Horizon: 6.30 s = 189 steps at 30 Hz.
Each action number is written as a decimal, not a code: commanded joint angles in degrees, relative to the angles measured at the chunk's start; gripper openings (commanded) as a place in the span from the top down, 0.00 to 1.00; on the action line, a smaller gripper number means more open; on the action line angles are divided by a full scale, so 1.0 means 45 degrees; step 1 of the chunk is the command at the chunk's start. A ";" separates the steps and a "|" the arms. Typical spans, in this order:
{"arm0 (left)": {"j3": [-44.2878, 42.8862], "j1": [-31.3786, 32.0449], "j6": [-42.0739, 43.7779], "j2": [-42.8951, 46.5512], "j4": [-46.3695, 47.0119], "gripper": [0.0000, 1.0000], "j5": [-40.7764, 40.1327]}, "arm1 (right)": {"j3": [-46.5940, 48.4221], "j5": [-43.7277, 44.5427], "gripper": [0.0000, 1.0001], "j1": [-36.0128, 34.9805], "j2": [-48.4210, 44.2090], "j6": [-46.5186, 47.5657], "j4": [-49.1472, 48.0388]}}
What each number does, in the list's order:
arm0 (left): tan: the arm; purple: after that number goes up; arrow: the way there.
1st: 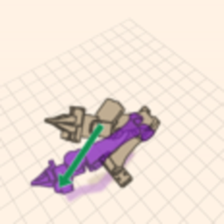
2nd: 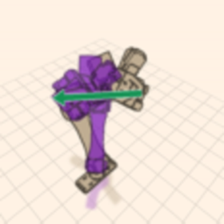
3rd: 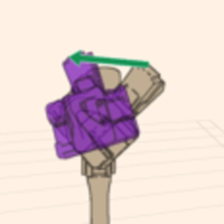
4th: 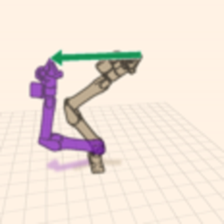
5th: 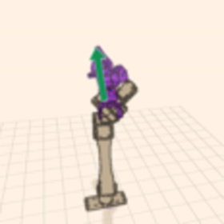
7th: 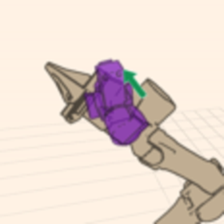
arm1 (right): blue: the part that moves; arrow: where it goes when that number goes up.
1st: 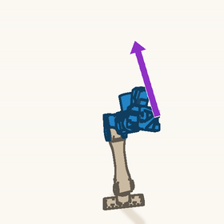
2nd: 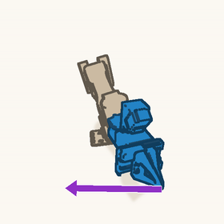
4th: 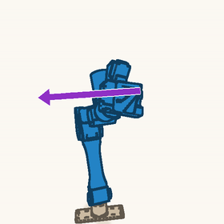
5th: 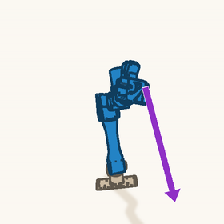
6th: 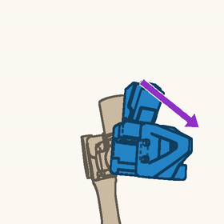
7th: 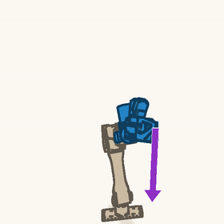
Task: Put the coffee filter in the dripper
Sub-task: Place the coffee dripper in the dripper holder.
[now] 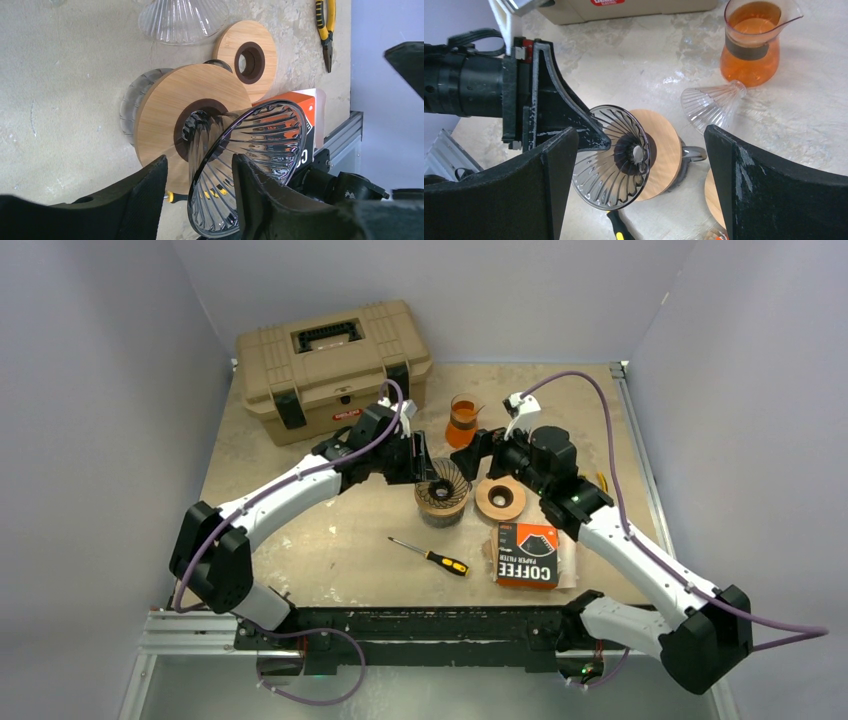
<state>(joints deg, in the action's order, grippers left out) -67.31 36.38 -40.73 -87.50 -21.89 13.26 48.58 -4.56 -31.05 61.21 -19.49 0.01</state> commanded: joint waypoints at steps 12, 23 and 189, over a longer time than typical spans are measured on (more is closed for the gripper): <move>0.0247 -0.0152 0.0744 0.1218 0.0215 0.31 -0.1187 | -0.0594 -0.4630 0.06 0.2246 0.0558 -0.1017 -0.0967; 0.0541 -0.0233 0.0816 0.1426 0.0584 0.26 -0.1205 | -0.0831 -0.5384 0.08 0.2427 0.0617 -0.1022 -0.1173; 0.4443 -0.0283 0.0782 0.3351 0.5168 0.43 -0.1556 | -0.0382 -0.6112 0.50 0.2445 0.3117 -0.0085 -0.1219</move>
<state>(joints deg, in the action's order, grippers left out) -48.90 35.62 -36.23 -74.24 -1.65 5.96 47.53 -32.53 -20.18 76.84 -21.30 -5.52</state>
